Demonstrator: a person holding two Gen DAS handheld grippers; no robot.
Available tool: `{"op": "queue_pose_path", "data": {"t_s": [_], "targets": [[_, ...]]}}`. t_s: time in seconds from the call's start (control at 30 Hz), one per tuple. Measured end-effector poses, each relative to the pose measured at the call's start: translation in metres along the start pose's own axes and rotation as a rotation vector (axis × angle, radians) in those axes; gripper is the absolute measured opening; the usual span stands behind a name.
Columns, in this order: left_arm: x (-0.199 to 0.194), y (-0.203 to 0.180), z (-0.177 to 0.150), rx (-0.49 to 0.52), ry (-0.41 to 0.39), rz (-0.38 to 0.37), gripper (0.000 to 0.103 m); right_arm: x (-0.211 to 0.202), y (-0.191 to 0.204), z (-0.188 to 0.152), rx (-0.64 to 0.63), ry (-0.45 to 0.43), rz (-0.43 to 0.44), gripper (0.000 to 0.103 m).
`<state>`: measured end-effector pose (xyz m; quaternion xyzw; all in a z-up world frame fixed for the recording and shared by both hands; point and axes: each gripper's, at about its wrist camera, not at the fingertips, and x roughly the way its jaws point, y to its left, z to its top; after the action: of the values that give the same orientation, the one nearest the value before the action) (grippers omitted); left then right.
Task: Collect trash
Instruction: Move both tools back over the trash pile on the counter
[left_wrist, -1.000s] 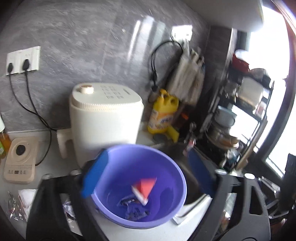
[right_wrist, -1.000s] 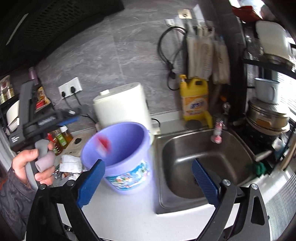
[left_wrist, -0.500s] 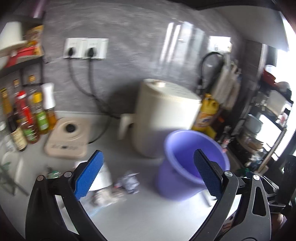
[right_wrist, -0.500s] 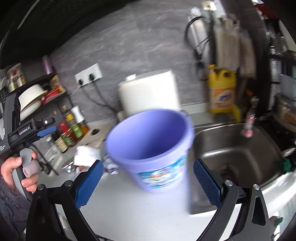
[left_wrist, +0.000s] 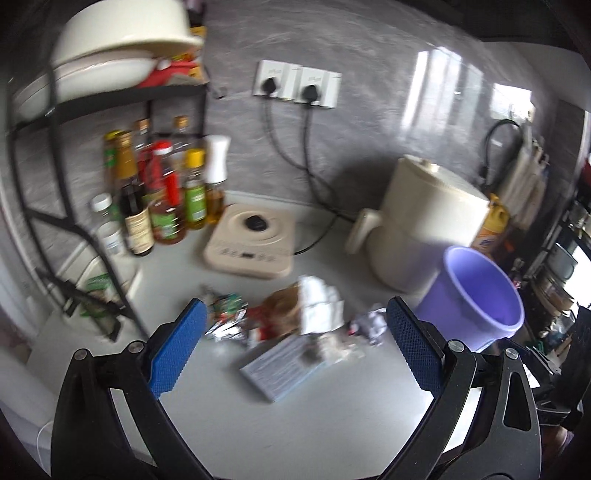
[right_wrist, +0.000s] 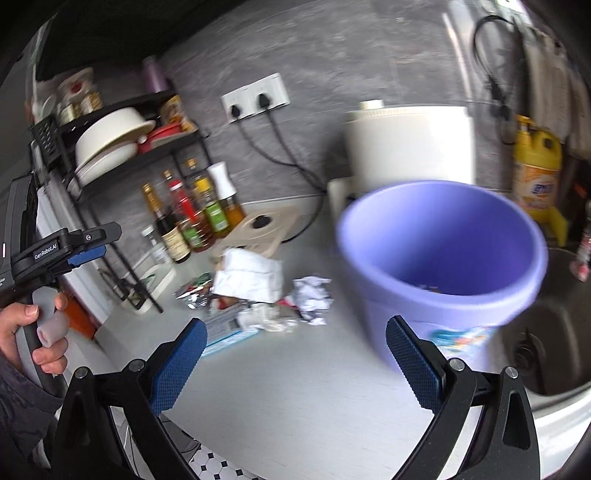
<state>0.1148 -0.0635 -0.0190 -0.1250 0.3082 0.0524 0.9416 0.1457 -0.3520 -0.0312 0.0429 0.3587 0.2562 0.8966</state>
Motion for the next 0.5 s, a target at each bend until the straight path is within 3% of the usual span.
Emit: {"op": "queue_pose_path", "data": {"t_s": [0.13,0.33,0.5], "targets": [[0.000,0.028,-0.003,-0.026,-0.006,0.019,0.096,0.026,0.025,-0.001,-0.030,0.045,0.037,0.095],[0.021,0.059,-0.014,-0.102,0.013,-0.001,0.084,0.045,0.049,0.007,-0.101,0.065,0.029,0.095],[0.041,0.077,-0.021,-0.129,0.044,-0.014,0.075,0.065,0.054,0.020,-0.088,0.090,0.010,0.095]]}}
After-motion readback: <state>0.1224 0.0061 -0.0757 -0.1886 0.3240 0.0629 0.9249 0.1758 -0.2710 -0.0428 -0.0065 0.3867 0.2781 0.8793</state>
